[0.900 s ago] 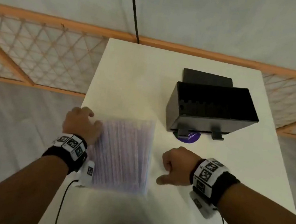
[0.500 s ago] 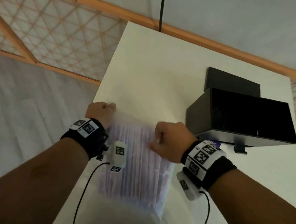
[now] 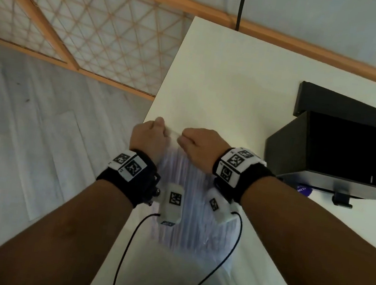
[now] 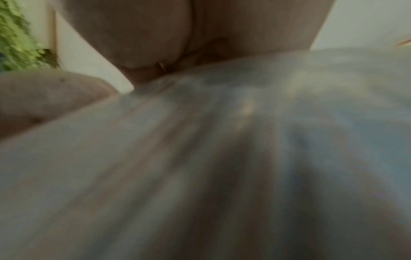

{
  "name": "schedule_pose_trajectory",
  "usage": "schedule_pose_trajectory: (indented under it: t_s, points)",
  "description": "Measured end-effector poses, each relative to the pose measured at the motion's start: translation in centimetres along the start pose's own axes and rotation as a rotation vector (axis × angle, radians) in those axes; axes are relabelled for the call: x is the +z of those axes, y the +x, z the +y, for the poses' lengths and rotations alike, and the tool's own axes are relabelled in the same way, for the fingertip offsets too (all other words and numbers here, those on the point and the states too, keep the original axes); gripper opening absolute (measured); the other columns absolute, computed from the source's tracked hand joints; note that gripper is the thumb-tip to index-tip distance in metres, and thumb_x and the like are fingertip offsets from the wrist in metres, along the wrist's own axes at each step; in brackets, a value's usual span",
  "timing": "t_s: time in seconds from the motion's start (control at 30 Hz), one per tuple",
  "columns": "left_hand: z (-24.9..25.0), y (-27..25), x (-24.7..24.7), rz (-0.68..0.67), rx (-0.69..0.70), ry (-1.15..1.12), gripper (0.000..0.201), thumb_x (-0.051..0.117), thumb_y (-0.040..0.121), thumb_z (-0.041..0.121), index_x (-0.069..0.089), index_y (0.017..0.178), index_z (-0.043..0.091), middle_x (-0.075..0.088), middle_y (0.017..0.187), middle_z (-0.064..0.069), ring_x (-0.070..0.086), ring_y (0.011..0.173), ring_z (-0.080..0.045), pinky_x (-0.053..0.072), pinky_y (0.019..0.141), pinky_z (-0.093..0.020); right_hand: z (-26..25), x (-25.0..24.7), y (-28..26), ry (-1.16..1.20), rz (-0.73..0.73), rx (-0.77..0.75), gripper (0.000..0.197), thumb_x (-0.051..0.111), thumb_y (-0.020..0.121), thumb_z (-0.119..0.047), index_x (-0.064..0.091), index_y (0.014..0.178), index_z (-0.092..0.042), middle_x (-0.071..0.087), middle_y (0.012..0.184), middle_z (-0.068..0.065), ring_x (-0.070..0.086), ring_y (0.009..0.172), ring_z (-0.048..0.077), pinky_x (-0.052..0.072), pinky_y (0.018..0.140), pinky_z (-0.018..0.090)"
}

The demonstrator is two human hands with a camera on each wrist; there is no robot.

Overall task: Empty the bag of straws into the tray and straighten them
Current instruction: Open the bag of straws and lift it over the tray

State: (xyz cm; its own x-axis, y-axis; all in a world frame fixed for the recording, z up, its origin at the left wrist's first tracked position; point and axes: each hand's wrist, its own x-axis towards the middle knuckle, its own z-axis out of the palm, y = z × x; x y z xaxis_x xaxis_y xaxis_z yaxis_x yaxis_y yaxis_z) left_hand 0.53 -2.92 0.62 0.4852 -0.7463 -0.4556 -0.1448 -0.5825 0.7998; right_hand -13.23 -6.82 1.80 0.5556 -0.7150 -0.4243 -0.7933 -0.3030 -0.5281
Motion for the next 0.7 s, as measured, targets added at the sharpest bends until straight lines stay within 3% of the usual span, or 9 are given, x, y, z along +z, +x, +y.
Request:
schedule_pose_trajectory:
  t_s: [0.1, 0.17, 0.23, 0.3, 0.37, 0.43, 0.5, 0.6, 0.7]
  points:
    - [0.1, 1.2, 0.0, 0.050, -0.024, -0.012, 0.046, 0.042, 0.102, 0.024, 0.061, 0.063, 0.008, 0.066, 0.068, -0.013, 0.064, 0.061, -0.024, 0.051, 0.056, -0.027, 2.9, -0.4, -1.0, -0.010, -0.069, 0.103, 0.032, 0.041, 0.103, -0.031, 0.043, 0.071, -0.024, 0.049, 0.073, -0.011, 0.051, 0.082, 0.020, 0.031, 0.072, 0.027]
    - [-0.2, 1.8, 0.3, 0.043, 0.026, 0.227, 0.046, 0.038, 0.103, 0.027, 0.068, 0.081, 0.000, 0.071, 0.093, -0.023, 0.066, 0.091, -0.037, 0.050, 0.077, -0.038, 4.0, -0.6, -1.7, -0.023, -0.067, 0.151, 0.028, 0.043, 0.102, -0.029, 0.048, 0.076, -0.022, 0.051, 0.074, -0.009, 0.053, 0.084, 0.021, 0.034, 0.072, 0.028]
    - [0.3, 0.9, 0.7, 0.074, 0.224, 0.489, 0.036, 0.041, 0.103, 0.026, 0.062, 0.114, 0.000, 0.063, 0.121, -0.020, 0.057, 0.115, -0.037, 0.042, 0.089, -0.038, 4.0, -0.8, -2.0, -0.038, -0.049, 0.161, 0.023, 0.044, 0.101, -0.026, 0.054, 0.082, -0.017, 0.056, 0.080, -0.002, 0.054, 0.086, 0.023, 0.035, 0.073, 0.028]
    - [1.0, -0.5, 1.1, -0.023, 0.573, 0.694, 0.047, 0.049, 0.098, 0.026, 0.046, 0.141, 0.008, 0.046, 0.148, -0.012, 0.039, 0.139, -0.033, 0.032, 0.111, -0.048, 3.4, -1.1, -2.0, -0.042, -0.018, 0.149, 0.022, 0.045, 0.100, -0.026, 0.060, 0.089, -0.014, 0.060, 0.088, 0.001, 0.054, 0.088, 0.024, 0.038, 0.075, 0.029]
    - [1.4, -1.1, 1.7, -0.231, 0.755, 0.969, 0.047, 0.045, 0.098, 0.028, 0.045, 0.143, 0.015, 0.037, 0.157, -0.004, 0.022, 0.150, -0.028, 0.010, 0.121, -0.059, 2.7, -1.8, -1.7, -0.027, 0.018, 0.130, 0.022, 0.046, 0.100, -0.026, 0.062, 0.090, -0.015, 0.061, 0.090, 0.001, 0.055, 0.089, 0.022, 0.041, 0.078, 0.030]
    - [1.9, -1.2, 1.9, -0.393, 0.700, 1.068, 0.027, 0.034, 0.103, 0.029, 0.056, 0.116, 0.018, 0.055, 0.135, -0.001, 0.028, 0.146, -0.025, -0.001, 0.120, -0.064, 2.1, -2.5, -1.5, -0.023, 0.030, 0.110, 0.025, 0.045, 0.101, -0.026, 0.056, 0.080, -0.019, 0.057, 0.083, -0.003, 0.052, 0.089, 0.020, 0.037, 0.076, 0.028]
    - [2.6, -0.7, 1.7, -0.415, 0.654, 1.031, 0.022, 0.031, 0.105, 0.028, 0.047, 0.093, 0.019, 0.054, 0.101, 0.001, 0.045, 0.128, -0.026, 0.005, 0.119, -0.064, 1.6, -3.2, -1.6, -0.031, 0.035, 0.088, 0.028, 0.044, 0.102, -0.027, 0.053, 0.077, -0.020, 0.055, 0.079, -0.004, 0.053, 0.089, 0.021, 0.035, 0.075, 0.028]
    - [3.2, 0.3, 0.9, -0.296, 0.740, 0.918, 0.026, 0.030, 0.100, 0.028, 0.043, 0.078, 0.021, 0.048, 0.080, 0.004, 0.055, 0.099, -0.030, 0.029, 0.108, -0.057, 1.3, -5.0, -2.3, -0.052, 0.064, 0.085, 0.027, 0.041, 0.103, -0.031, 0.060, 0.090, -0.016, 0.059, 0.088, -0.002, 0.054, 0.089, 0.020, 0.038, 0.076, 0.028]
    - [4.1, 1.5, -0.3, -0.148, 0.779, 0.771, 0.025, 0.034, 0.093, 0.024, 0.046, 0.072, 0.017, 0.045, 0.065, 0.005, 0.051, 0.076, -0.029, 0.039, 0.096, -0.051, 2.0, -7.6, -3.7, -0.081, 0.117, 0.158, 0.024, 0.044, 0.099, -0.031, 0.066, 0.095, -0.023, 0.062, 0.096, -0.005, 0.055, 0.093, 0.020, 0.038, 0.078, 0.028]
